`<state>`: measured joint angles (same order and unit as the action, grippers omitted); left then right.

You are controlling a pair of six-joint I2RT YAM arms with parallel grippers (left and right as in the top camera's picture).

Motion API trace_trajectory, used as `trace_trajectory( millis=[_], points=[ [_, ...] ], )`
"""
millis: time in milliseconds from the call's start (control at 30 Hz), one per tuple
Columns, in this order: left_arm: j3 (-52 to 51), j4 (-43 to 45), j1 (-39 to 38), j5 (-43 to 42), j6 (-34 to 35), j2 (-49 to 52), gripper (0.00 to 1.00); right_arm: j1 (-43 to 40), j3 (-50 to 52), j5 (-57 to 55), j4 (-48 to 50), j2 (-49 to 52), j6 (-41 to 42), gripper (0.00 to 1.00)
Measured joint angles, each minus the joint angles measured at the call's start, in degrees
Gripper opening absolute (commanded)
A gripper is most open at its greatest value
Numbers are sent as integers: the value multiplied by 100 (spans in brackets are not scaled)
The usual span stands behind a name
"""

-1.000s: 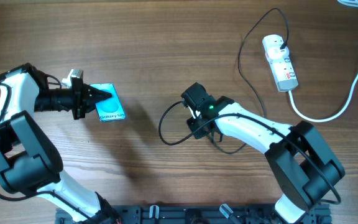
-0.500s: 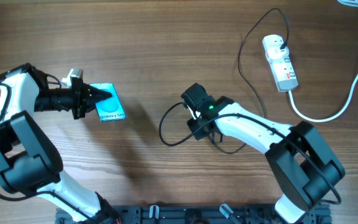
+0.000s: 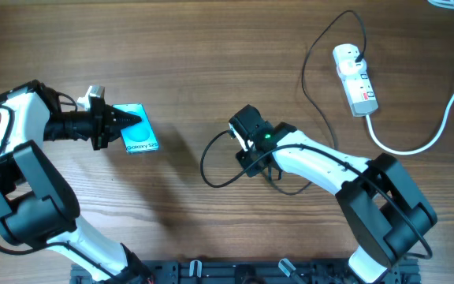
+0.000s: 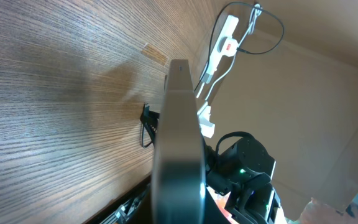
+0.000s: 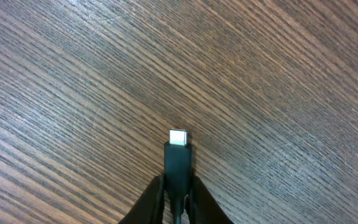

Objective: Plug charger to phone and switch on socket

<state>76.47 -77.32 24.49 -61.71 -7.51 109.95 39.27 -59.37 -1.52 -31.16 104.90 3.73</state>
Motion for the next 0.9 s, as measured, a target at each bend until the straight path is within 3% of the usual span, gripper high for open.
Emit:
trace_trajectory(
  millis=[67, 100, 367, 500, 900],
  points=[
    [0, 0, 0, -2, 0, 0, 4, 0, 2, 0, 0, 0, 0, 13],
    [0, 0, 0, -4, 0, 0, 4, 0, 0, 0, 0, 0, 0, 5],
    [0, 0, 0, -48, -39, 0, 4, -11, 0, 70, -4, -4, 7, 4],
    [0, -46, 0, -544, -391, 0, 4, -39, 0, 315, -79, -42, 4, 4],
    [0, 223, -437, -1998, -750, 0, 4, -20, 22, 3486, -334, -2098, 398, 4]
  ],
)
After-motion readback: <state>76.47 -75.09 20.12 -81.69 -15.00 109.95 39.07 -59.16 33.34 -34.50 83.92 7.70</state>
